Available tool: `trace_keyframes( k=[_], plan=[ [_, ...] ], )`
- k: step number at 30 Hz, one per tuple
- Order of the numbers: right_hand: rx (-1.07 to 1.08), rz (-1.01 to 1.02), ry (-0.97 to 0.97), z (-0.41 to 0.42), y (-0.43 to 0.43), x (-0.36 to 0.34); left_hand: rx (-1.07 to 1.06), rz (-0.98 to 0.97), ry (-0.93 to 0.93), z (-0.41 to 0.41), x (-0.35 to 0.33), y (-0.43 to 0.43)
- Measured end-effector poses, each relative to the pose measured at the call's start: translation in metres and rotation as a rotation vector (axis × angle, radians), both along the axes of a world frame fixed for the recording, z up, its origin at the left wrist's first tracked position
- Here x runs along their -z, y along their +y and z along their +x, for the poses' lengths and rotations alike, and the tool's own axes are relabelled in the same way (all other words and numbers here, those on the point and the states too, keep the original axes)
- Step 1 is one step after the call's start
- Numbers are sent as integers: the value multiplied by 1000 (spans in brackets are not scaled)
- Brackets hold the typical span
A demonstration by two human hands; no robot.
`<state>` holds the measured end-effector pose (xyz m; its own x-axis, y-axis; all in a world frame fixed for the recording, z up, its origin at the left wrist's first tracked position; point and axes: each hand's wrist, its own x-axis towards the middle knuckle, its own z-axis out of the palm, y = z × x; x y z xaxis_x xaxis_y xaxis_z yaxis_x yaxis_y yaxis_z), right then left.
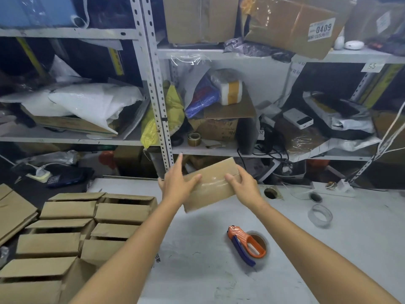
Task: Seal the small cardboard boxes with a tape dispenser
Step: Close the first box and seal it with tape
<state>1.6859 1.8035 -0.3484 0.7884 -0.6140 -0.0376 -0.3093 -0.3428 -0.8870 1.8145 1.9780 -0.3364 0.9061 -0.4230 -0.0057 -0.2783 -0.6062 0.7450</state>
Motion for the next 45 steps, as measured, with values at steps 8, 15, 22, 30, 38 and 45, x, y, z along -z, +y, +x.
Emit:
trace_keyframes(
  k=[8,15,22,30,38,45],
  plan=[
    [50,80,45,14,7,17,-118,-422,475,10,30,-5],
    [147,350,-19,34,0,48,-48,-356,553,34,52,-21],
    [242,453,15,72,-31,94,-26,-233,648,77,107,-55],
    [291,434,91,108,-68,150,8,-214,662,107,157,-90],
    [254,453,203,113,-84,164,35,-127,637,107,164,-97],
    [78,253,363,107,-94,152,-5,-4,451,106,153,-92]
  ],
)
